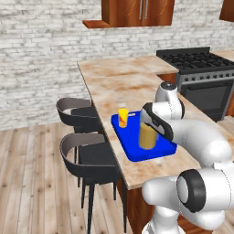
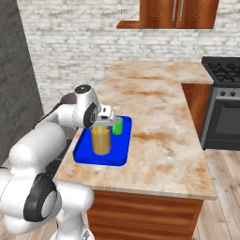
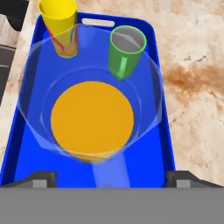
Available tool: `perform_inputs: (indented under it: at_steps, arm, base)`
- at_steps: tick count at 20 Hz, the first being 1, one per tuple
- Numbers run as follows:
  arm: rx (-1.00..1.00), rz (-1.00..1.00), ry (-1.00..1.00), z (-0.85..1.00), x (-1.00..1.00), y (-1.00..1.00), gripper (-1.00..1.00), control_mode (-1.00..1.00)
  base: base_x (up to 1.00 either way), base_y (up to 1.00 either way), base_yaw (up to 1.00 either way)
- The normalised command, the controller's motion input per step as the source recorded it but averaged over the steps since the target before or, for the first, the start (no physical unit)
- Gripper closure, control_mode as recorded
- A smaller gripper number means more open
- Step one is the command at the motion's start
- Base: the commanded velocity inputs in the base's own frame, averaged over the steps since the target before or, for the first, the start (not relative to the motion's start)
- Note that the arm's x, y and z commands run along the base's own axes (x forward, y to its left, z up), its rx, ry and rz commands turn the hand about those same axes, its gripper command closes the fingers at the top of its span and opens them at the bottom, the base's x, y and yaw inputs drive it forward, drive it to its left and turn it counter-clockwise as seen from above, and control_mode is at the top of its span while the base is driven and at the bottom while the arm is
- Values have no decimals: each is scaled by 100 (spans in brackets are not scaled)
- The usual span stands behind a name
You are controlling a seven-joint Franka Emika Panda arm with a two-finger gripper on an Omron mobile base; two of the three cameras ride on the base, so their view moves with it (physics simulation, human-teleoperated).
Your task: There is a tray on the dining counter. Grab the cup, mug, and pitcher and place them on the tray. The pitcher may be placed next to the tray if it cannot fit the tray.
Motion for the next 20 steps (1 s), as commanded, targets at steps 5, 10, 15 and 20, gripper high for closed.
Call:
perform_inputs:
  at_steps: [5, 10, 15, 20]
  arm:
    - [9, -4, 4, 56, -12, -13, -100, -100]
    - [15, -4, 14, 90, -32, -2, -100, -100]
    - [10, -10, 8, 77, -59, 0, -100, -100]
    - [10, -12, 2, 67, -92, 0, -100, -100]
  base:
    - [0, 0, 0]
    - [0, 0, 0]
    - [0, 0, 0]
    - [0, 0, 0]
